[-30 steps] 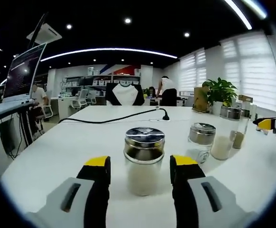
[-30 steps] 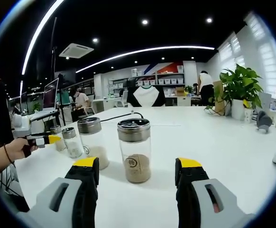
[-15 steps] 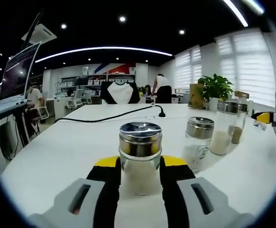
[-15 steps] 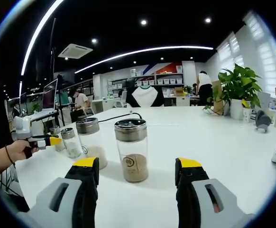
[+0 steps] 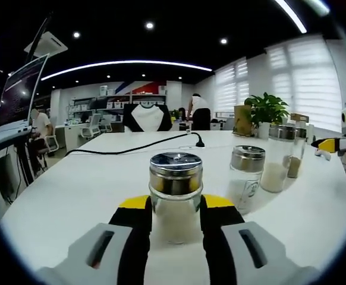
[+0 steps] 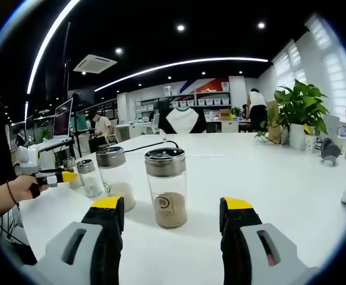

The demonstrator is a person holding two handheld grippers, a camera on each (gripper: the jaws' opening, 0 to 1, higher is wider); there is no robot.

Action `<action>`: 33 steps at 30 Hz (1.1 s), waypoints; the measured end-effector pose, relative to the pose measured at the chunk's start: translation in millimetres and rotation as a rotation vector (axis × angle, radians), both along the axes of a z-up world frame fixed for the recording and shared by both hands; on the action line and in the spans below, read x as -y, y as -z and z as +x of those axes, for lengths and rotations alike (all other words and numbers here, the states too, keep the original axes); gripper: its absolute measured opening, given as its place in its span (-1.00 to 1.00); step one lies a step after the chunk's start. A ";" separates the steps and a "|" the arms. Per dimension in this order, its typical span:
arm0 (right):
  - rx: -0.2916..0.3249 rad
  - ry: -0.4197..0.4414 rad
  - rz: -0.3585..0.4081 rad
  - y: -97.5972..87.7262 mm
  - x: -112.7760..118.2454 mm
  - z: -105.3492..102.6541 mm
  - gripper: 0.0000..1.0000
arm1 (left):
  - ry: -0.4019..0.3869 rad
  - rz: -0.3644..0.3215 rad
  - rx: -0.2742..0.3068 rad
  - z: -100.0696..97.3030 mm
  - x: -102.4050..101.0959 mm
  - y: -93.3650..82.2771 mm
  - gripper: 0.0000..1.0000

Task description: Rotate the seasoning bottle until the label or dispensing opening points toward the visible target arrow and the bottle remains upright within the marked orientation range

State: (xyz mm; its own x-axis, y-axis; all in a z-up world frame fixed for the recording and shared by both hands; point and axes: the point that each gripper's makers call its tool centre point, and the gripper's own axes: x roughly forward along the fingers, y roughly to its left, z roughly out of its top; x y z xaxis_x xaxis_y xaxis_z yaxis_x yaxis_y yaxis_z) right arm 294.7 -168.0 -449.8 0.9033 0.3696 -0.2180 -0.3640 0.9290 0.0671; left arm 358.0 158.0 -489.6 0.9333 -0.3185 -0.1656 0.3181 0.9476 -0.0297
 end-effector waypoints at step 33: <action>0.019 0.001 -0.004 -7.3 0.3 0.8 0.31 | 0.184 0.009 -0.016 -2.2 0.2 -0.9 -0.34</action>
